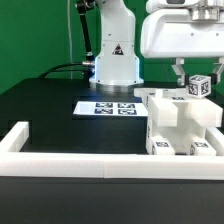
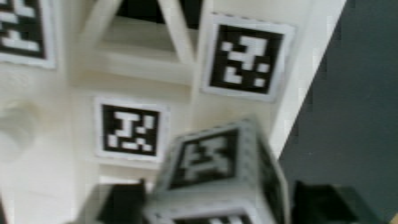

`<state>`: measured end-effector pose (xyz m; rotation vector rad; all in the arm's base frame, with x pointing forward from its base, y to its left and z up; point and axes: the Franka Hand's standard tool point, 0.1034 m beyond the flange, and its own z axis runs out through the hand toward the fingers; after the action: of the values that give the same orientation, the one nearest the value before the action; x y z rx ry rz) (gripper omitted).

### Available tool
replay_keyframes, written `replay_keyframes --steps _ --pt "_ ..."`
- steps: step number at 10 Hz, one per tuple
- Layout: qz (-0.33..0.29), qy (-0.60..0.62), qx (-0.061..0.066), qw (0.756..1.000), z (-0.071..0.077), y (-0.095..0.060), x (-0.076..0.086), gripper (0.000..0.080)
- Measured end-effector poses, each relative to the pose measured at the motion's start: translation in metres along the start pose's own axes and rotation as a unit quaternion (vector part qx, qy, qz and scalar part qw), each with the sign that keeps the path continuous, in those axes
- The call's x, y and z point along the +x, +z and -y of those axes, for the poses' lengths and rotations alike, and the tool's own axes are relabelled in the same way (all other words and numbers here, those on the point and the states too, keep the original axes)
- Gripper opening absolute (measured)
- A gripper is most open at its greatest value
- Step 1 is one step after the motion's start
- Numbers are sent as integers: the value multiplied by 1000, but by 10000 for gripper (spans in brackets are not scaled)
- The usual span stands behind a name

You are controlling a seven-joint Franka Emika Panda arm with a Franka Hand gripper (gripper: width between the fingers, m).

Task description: Assemble chair

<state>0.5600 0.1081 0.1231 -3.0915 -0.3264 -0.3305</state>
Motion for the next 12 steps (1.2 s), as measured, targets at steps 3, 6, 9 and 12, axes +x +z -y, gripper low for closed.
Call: replay_keyframes --steps 3,6,9,12 --pt "-2 0 0 1000 0 -1 1 289" --pt "-2 44 1 999 0 0 1 289" --pt "-7 179 2 984 4 0 1 289" --pt "-6 319 6 948 8 0 1 289"
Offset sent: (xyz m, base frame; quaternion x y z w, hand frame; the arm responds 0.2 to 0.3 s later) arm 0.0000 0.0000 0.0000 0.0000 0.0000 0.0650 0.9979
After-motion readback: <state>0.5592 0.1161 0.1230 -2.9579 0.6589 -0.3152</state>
